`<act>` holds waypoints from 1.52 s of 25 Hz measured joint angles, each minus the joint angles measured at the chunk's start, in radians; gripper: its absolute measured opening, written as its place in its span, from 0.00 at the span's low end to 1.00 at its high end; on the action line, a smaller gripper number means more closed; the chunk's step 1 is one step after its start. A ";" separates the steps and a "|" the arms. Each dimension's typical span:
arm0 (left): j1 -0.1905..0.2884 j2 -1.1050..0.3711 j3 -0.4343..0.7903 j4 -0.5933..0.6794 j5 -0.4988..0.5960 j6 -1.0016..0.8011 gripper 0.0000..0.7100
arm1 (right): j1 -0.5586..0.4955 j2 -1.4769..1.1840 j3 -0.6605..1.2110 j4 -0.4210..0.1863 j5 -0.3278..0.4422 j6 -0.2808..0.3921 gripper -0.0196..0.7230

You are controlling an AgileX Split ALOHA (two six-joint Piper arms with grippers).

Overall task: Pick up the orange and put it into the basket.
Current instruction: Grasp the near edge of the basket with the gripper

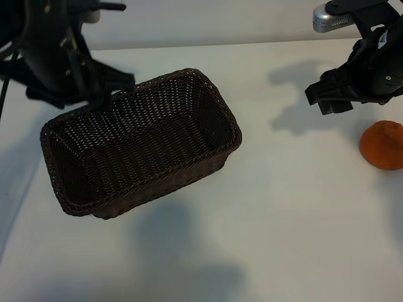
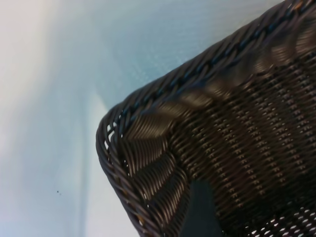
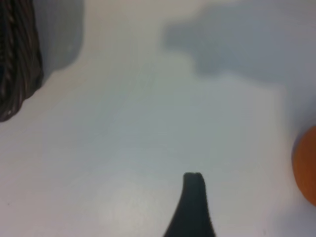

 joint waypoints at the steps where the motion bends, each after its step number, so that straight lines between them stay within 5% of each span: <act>1: 0.000 -0.032 0.054 0.000 -0.026 -0.008 0.80 | 0.000 0.000 0.000 0.000 0.002 0.000 0.81; 9: 0.112 -0.237 0.298 -0.003 -0.127 -0.109 0.80 | 0.000 0.000 0.000 0.000 0.013 0.000 0.81; 22: 0.216 -0.220 0.519 -0.053 -0.403 -0.251 0.80 | 0.000 0.000 0.000 0.001 0.019 0.000 0.81; 38: 0.222 -0.025 0.544 -0.211 -0.544 -0.190 0.80 | 0.000 0.000 0.000 0.005 0.022 0.000 0.81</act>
